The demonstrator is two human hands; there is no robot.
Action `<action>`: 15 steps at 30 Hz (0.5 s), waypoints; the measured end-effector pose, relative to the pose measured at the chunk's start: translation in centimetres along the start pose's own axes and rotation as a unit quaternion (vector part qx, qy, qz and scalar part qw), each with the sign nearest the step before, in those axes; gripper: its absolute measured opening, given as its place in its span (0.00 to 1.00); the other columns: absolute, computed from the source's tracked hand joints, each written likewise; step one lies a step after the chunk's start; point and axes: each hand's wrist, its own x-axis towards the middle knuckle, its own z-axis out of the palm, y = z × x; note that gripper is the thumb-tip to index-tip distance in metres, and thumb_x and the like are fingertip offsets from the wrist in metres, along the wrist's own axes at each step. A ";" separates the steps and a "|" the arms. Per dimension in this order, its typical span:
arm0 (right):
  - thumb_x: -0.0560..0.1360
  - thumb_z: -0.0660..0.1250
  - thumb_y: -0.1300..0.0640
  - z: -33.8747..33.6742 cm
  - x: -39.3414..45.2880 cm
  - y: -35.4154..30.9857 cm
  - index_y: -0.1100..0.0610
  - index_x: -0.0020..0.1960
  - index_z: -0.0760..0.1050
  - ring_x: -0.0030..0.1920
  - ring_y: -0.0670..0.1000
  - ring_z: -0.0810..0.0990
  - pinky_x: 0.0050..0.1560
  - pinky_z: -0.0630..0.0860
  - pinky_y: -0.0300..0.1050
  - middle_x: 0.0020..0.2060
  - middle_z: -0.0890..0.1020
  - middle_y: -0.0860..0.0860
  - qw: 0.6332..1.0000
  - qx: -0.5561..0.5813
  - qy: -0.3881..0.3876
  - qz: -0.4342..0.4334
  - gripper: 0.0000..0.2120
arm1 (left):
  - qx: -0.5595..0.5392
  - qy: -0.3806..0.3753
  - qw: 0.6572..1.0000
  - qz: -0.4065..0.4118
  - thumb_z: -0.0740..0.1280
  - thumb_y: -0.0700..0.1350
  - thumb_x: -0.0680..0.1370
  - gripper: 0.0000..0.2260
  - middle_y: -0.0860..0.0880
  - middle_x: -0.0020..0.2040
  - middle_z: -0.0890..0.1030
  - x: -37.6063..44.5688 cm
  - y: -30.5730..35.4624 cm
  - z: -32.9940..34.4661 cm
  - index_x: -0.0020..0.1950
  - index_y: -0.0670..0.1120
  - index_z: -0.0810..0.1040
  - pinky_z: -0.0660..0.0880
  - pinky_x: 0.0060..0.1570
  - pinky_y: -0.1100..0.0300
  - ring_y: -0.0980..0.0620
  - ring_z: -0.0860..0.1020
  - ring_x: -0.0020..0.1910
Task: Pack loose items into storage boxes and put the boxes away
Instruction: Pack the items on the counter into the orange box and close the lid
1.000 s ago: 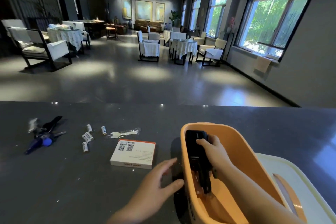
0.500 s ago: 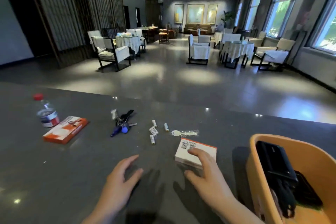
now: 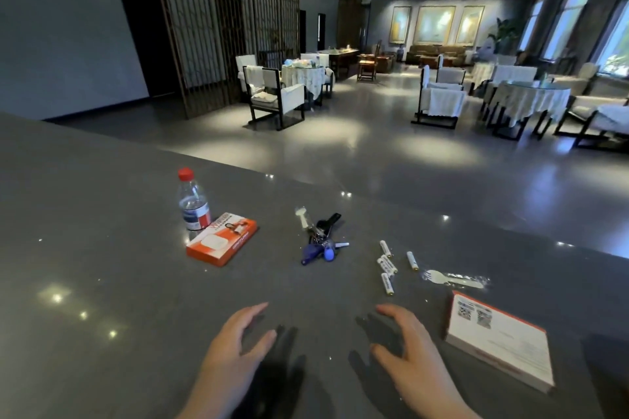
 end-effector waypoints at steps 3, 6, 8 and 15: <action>0.57 0.63 0.41 1.7 1.9 -0.4 0.32 0.52 0.68 0.60 0.41 0.70 0.58 0.58 0.26 0.57 0.70 0.35 1.000 0.005 0.005 0.008 0.23 | 0.013 -0.003 1.000 0.017 0.74 0.43 0.71 0.23 0.57 0.58 0.78 2.1 -1.6 -0.6 0.51 0.72 0.76 0.72 0.61 0.60 0.59 0.77 0.57; 0.55 0.61 0.39 2.4 3.6 -0.1 0.18 0.54 0.61 0.55 0.35 0.71 0.56 0.61 0.25 0.56 0.70 0.32 0.999 0.001 0.031 0.015 0.30 | 0.021 -0.040 0.999 0.025 0.74 0.44 0.72 0.20 0.58 0.59 0.76 4.7 -1.2 0.3 0.53 0.68 0.74 0.71 0.60 0.61 0.58 0.76 0.58; 0.55 0.61 0.41 2.5 4.5 0.8 0.16 0.55 0.56 0.54 0.37 0.73 0.57 0.63 0.28 0.55 0.73 0.34 0.999 -0.008 0.038 0.024 0.33 | 0.022 -0.055 0.997 0.052 0.73 0.44 0.73 0.19 0.62 0.58 0.75 6.7 -0.2 1.7 0.54 0.65 0.73 0.69 0.58 0.65 0.60 0.74 0.58; 0.62 0.66 0.44 0.0 7.3 3.2 0.41 0.58 0.69 0.61 0.46 0.73 0.64 0.67 0.38 0.58 0.74 0.43 0.993 -0.070 0.026 0.096 0.24 | 0.016 -0.101 0.986 0.134 0.71 0.45 0.74 0.17 0.63 0.56 0.73 13.1 4.1 9.2 0.58 0.61 0.73 0.67 0.57 0.67 0.62 0.73 0.58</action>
